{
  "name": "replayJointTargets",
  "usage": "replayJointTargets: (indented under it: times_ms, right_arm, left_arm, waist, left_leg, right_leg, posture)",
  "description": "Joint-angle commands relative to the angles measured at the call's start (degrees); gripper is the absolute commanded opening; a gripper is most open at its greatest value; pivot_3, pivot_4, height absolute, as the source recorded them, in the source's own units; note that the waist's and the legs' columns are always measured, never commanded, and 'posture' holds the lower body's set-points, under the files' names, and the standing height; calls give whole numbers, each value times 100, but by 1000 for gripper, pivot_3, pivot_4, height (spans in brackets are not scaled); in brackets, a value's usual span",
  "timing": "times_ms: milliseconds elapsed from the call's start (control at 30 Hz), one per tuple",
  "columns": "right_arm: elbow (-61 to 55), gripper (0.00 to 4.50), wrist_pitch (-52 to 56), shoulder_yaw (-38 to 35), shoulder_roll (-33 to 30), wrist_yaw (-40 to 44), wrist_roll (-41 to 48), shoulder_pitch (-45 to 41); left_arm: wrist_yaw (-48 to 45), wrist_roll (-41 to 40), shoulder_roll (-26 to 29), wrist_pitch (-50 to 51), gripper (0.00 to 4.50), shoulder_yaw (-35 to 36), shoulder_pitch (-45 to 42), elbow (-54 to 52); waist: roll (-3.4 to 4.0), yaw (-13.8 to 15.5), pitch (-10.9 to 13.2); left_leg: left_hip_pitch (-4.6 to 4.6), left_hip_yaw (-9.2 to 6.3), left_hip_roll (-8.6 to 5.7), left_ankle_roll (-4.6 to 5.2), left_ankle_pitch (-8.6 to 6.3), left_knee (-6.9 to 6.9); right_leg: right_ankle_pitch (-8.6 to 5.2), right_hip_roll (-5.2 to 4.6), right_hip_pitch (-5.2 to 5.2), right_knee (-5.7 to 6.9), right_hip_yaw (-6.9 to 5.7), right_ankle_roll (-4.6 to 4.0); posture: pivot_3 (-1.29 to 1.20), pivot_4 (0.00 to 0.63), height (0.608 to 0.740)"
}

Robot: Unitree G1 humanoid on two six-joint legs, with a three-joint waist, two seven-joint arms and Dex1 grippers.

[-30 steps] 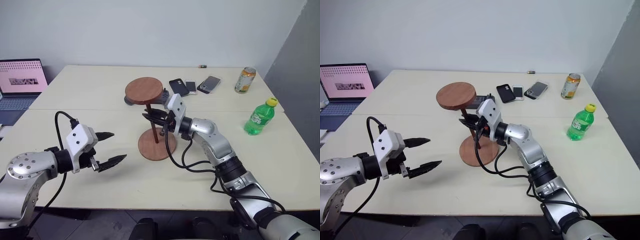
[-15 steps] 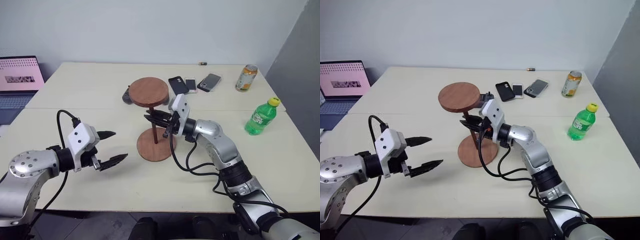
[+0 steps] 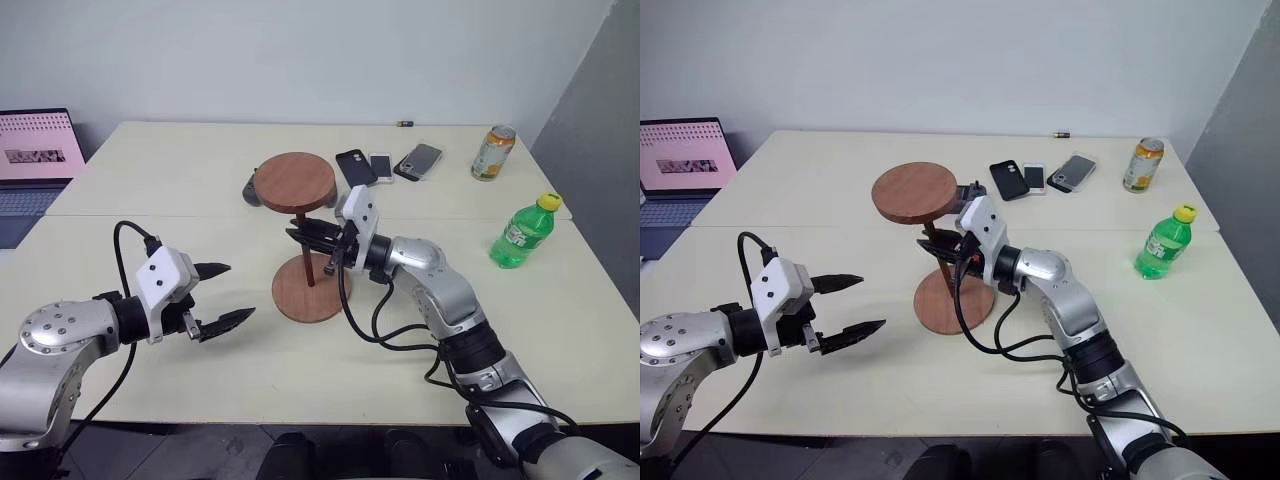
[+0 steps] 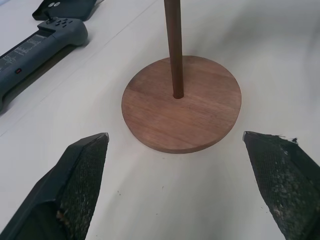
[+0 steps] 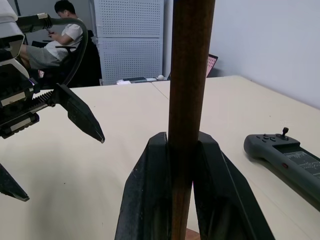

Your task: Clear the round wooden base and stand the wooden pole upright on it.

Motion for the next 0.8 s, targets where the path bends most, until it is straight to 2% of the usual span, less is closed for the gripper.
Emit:
replayJointTargets:
  times_ms: [33, 167, 800]
  right_arm:
    - [626, 225, 760, 348, -269, -19, -415, 277]
    - [632, 225, 1044, 449, -287, -105, -502, 254]
    - [547, 225, 867, 473, -310, 28, -393, 326]
  left_arm:
    - [49, 16, 41, -66, 4500, 44, -30, -91]
    - [48, 16, 40, -62, 4500, 48, -25, -88]
    - [33, 46, 58, -84, 4500, 57, -45, -56]
  waist:
    - [0, -3, 0]
    - [-1, -6, -1]
    - [-2, -23, -3]
  left_leg:
    - [0, 0, 0, 0, 0, 0]
    - [1, 0, 0, 0, 0, 0]
    - [4, -1, 1, 0, 0, -1]
  right_leg:
    - [0, 0, 0, 0, 0, 0]
    - [0, 0, -2, 0, 0, 0]
    - [-7, -2, -7, 0, 0, 12]
  posture:
    - [0, 150, 740]
    - [0, 150, 740]
    - [0, 150, 740]
